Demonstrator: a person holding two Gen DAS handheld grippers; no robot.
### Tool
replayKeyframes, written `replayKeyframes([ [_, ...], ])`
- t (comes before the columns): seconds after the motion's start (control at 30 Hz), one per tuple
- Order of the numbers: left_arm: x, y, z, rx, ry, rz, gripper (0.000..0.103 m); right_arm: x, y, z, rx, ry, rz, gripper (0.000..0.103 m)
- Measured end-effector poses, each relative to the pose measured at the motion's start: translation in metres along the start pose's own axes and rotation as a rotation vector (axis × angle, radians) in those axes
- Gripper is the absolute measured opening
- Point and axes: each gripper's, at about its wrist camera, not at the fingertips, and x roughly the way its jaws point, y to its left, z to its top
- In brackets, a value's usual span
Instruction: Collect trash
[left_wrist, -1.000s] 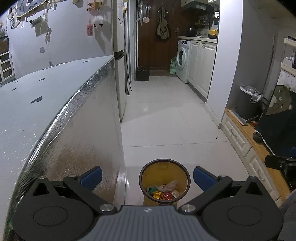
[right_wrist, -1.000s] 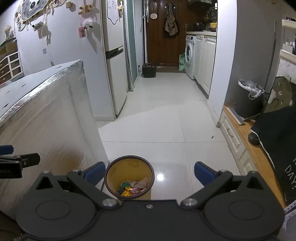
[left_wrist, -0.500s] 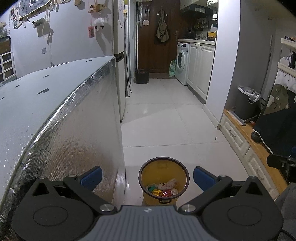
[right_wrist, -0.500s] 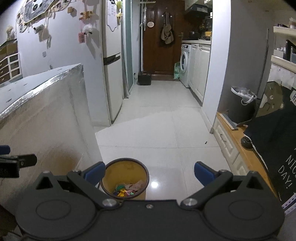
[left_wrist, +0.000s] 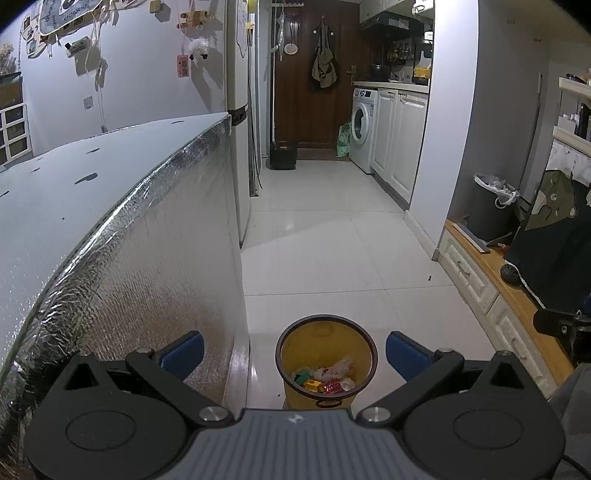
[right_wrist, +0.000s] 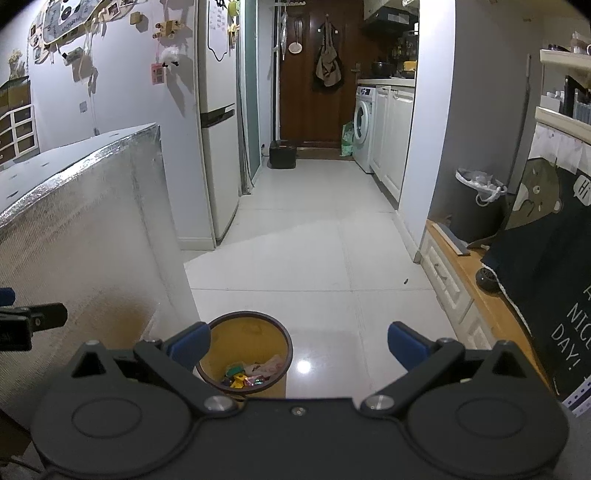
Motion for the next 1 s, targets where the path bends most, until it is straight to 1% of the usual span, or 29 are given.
replayKeyframes([
  [1.0,0.0008,0.0017,-0.0001,0.001,0.002,0.002,0.103,-0.0009,0.0038,-0.0009,-0.006,0.004,-0.012,0.103],
])
